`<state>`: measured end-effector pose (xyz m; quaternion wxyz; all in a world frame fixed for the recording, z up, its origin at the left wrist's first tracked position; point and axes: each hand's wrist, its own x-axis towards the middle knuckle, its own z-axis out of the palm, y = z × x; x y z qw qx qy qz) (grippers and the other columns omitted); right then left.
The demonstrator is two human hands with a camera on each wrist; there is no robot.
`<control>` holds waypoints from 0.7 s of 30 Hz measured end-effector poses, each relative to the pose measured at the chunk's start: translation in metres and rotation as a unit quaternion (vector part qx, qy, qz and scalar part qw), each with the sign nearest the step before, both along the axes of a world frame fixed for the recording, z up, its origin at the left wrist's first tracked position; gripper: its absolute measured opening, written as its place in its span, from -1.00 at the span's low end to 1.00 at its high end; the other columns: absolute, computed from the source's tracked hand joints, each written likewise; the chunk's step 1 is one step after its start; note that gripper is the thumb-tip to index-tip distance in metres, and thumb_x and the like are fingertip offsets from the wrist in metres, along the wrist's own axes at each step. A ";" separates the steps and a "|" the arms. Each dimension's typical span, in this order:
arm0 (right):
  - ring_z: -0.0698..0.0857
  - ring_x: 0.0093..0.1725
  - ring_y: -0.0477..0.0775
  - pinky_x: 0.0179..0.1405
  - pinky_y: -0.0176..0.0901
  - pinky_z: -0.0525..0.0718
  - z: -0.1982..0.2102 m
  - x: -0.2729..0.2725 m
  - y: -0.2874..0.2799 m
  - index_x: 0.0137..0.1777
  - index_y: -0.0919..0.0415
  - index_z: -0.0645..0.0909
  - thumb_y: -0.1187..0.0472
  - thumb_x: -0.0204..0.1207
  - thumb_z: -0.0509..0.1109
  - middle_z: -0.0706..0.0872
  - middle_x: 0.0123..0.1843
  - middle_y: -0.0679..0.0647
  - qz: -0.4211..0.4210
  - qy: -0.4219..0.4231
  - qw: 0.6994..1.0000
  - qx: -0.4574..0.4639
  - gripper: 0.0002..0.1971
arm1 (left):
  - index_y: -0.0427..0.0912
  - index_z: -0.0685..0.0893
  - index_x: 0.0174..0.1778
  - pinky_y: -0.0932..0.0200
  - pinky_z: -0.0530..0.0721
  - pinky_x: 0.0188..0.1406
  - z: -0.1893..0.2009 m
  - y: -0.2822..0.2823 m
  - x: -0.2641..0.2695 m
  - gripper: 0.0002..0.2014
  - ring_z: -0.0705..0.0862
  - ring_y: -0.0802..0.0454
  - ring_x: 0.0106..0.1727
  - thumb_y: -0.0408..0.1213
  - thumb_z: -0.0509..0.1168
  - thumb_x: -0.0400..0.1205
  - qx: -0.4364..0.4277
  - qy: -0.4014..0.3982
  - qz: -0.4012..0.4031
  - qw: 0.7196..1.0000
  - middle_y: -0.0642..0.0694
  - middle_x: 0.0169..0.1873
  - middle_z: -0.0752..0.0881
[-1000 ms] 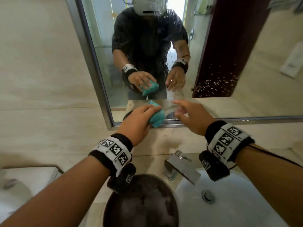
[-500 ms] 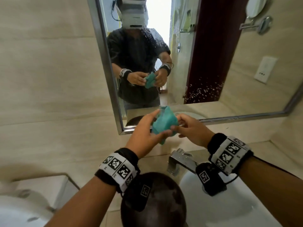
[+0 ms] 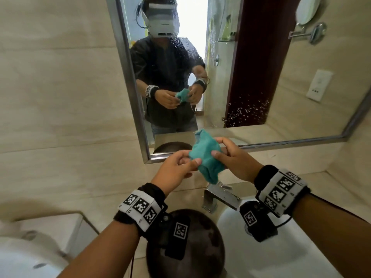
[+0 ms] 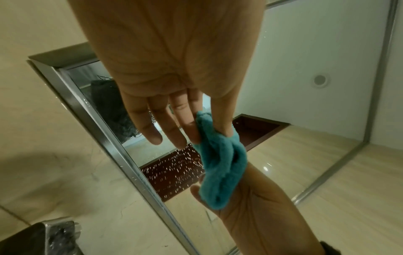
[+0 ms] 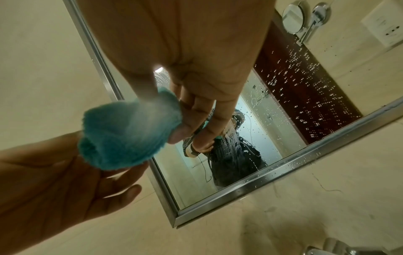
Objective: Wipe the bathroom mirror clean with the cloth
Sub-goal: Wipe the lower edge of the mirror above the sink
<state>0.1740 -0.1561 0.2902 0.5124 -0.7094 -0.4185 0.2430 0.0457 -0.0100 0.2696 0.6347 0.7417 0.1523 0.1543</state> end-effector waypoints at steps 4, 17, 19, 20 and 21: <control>0.75 -0.05 0.12 -0.24 -0.06 0.77 -0.001 0.020 -0.004 -0.02 0.01 0.30 0.25 0.65 0.21 0.69 0.05 0.20 -0.007 0.013 1.000 0.008 -0.86 | -0.10 0.60 0.06 0.24 0.69 -0.13 0.001 -0.014 0.015 -0.83 0.71 0.02 -0.11 -0.23 0.38 0.58 0.002 -0.031 0.038 0.999 -0.16 -0.16 0.66; 0.72 -0.08 0.06 -0.16 0.00 0.72 -0.016 0.085 -0.027 -0.09 0.12 0.42 0.27 0.55 0.38 0.69 0.03 0.24 0.124 0.002 0.992 -0.022 -0.85 | -0.19 0.61 -0.20 0.28 0.63 -0.27 -0.014 -0.064 0.068 -0.89 0.69 0.10 -0.31 -0.43 0.41 0.53 0.090 -0.046 0.145 0.984 -0.03 -0.40 0.62; 0.65 -0.10 0.18 -0.08 0.12 0.65 -0.024 0.090 -0.027 -0.18 0.02 0.40 0.24 0.54 0.39 0.63 -0.07 0.23 0.135 -0.100 0.985 -0.039 -0.80 | -0.19 0.60 -0.20 0.29 0.63 -0.27 -0.018 -0.066 0.068 -0.89 0.70 0.10 -0.31 -0.43 0.41 0.54 0.103 -0.033 0.151 0.983 -0.01 -0.40 0.62; 0.61 -0.08 0.17 -0.02 0.10 0.61 -0.026 0.091 -0.026 -0.22 0.00 0.40 0.23 0.53 0.40 0.58 -0.09 0.16 0.130 -0.149 0.979 -0.049 -0.78 | -0.19 0.61 -0.21 0.23 0.66 -0.24 -0.020 -0.066 0.067 -0.90 0.71 0.08 -0.30 -0.41 0.40 0.55 0.117 -0.026 0.153 0.981 -0.01 -0.39 0.63; 0.57 -0.04 0.12 0.06 0.02 0.59 -0.030 0.093 -0.024 -0.24 0.00 0.40 0.23 0.53 0.40 0.50 -0.05 0.08 0.113 -0.176 0.977 -0.047 -0.77 | -0.18 0.60 -0.22 0.15 0.70 -0.21 -0.021 -0.067 0.065 -0.90 0.71 0.06 -0.29 -0.39 0.40 0.56 0.135 -0.018 0.158 0.978 -0.02 -0.38 0.63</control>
